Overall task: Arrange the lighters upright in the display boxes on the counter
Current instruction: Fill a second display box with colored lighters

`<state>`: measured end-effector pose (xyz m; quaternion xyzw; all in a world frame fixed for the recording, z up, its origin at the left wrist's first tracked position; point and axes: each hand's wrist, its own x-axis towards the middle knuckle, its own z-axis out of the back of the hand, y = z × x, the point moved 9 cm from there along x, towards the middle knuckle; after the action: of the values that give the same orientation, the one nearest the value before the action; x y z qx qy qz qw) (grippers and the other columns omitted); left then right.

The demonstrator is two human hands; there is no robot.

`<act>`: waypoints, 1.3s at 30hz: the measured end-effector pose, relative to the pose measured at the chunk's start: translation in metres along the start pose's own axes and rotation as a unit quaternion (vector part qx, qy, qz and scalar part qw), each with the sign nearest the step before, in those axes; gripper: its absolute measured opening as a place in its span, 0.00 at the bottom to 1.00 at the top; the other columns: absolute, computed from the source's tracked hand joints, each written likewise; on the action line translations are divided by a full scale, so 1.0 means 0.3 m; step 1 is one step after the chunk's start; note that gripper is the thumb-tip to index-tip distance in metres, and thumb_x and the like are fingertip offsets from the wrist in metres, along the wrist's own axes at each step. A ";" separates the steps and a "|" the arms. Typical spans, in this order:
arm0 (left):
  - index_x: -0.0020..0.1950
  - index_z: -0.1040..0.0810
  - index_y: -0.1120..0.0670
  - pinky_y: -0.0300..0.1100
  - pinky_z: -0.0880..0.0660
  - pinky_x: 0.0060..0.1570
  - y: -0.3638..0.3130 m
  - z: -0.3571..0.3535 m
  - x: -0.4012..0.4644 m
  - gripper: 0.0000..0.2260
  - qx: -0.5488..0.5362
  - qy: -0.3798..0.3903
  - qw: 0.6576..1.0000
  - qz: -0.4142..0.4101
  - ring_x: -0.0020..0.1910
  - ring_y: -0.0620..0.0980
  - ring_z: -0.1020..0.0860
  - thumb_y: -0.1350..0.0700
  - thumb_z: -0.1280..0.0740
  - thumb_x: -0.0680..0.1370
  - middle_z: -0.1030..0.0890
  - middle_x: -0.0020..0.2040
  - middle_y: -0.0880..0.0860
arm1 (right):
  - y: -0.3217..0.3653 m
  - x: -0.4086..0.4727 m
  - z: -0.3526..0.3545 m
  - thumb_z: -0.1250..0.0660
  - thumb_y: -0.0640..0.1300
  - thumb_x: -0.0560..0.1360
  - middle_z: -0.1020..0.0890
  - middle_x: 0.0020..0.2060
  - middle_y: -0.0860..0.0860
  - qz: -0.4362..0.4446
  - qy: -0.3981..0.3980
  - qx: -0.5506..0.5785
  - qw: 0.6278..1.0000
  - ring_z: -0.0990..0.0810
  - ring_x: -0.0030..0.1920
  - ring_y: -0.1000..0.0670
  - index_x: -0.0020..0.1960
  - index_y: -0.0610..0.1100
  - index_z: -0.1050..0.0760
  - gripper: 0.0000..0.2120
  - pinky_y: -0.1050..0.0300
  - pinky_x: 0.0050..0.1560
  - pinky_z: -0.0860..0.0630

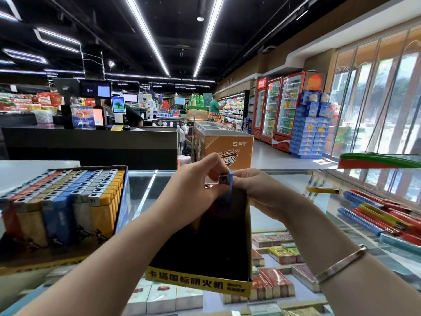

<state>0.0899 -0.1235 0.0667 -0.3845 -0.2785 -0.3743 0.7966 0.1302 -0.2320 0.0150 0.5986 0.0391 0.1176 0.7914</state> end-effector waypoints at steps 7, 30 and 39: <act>0.40 0.20 0.44 0.47 0.27 0.47 -0.001 0.000 -0.002 0.06 0.086 0.020 0.996 -0.001 0.45 0.44 0.25 0.54 0.26 0.68 0.23 0.39 0.39 | -0.001 -0.005 -0.005 0.42 0.42 0.80 0.22 0.42 0.41 0.001 -0.003 0.022 1.000 0.24 0.42 0.49 0.54 0.34 0.23 0.13 0.55 0.47 0.29; 0.55 0.25 0.41 0.39 0.33 0.56 0.083 -0.024 -0.008 0.16 0.049 0.133 0.987 0.080 0.57 0.39 0.30 0.50 0.27 0.70 0.28 0.55 0.38 | 0.015 -0.006 0.038 0.41 0.45 0.79 0.20 0.40 0.45 0.024 -0.042 -0.043 0.998 0.23 0.42 0.50 0.45 0.41 0.21 0.12 0.56 0.46 0.27; 0.51 0.27 0.41 0.45 0.25 0.46 0.107 -0.035 -0.026 0.12 0.122 0.080 0.984 0.106 0.44 0.44 0.23 0.48 0.29 0.70 0.21 0.44 0.43 | 0.079 -0.057 0.180 0.39 0.43 0.78 0.21 0.34 0.44 0.118 -0.286 -0.221 0.925 0.23 0.38 0.45 0.42 0.38 0.23 0.11 0.46 0.46 0.24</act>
<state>0.1132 -0.1155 0.0423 -0.2801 -0.2152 -0.2806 0.8925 0.1212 -0.2805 0.0514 0.4172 -0.2871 0.0398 0.8614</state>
